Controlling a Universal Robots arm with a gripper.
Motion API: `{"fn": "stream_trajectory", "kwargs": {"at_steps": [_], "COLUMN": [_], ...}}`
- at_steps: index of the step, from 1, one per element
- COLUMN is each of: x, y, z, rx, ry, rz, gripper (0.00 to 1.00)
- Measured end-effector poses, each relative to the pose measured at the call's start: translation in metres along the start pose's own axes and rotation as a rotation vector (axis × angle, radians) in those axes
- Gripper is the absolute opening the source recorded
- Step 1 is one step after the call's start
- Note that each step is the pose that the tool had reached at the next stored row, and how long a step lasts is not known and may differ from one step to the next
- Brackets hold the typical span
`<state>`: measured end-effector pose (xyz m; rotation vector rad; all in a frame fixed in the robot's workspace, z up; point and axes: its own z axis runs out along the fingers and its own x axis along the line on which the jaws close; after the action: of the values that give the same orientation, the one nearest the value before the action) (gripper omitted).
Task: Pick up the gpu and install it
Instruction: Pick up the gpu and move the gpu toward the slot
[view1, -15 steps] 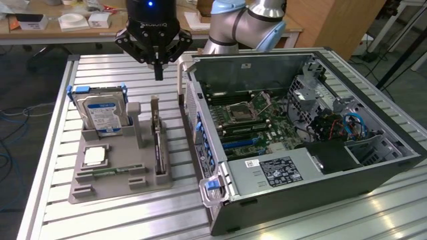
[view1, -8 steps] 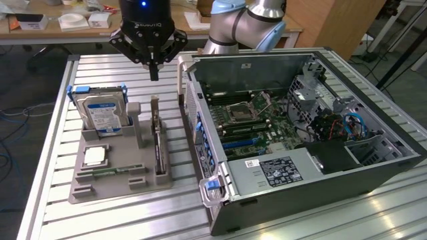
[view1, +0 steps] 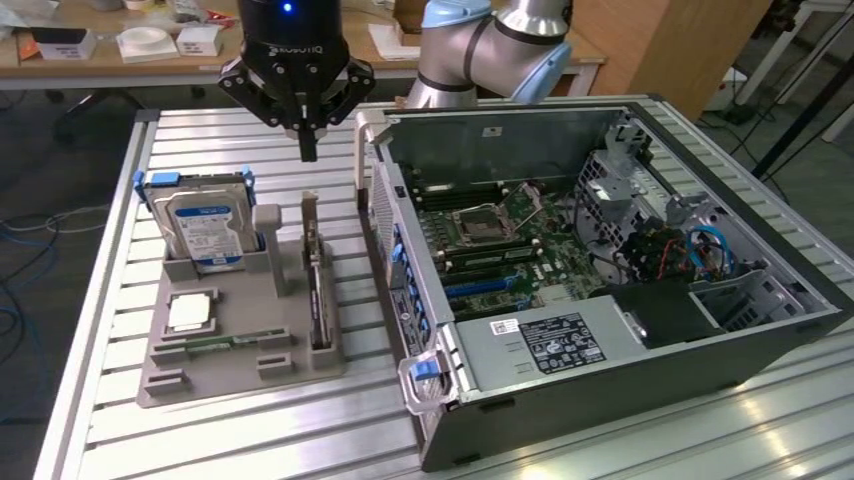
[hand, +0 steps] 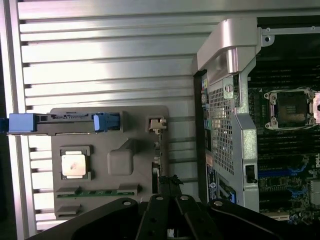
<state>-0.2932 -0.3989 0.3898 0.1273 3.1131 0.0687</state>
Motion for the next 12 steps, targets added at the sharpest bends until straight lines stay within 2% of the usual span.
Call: {"fn": "stream_trajectory", "kwargs": {"at_steps": [6,7,8,10,11,12], "x": [0.0,0.0,0.0,0.0,0.0,0.0], "y": [0.0,0.0,0.0,0.0,0.0,0.0], "z": [0.0,0.0,0.0,0.0,0.0,0.0], "rx": [0.0,-0.0001,0.0,0.0,-0.0001,-0.0001], "ry": [0.0,0.0,0.0,0.0,0.0,0.0], "rz": [0.0,0.0,0.0,0.0,0.0,0.0], "gripper": [0.11,0.17,0.17,0.29,0.29,0.35]}}
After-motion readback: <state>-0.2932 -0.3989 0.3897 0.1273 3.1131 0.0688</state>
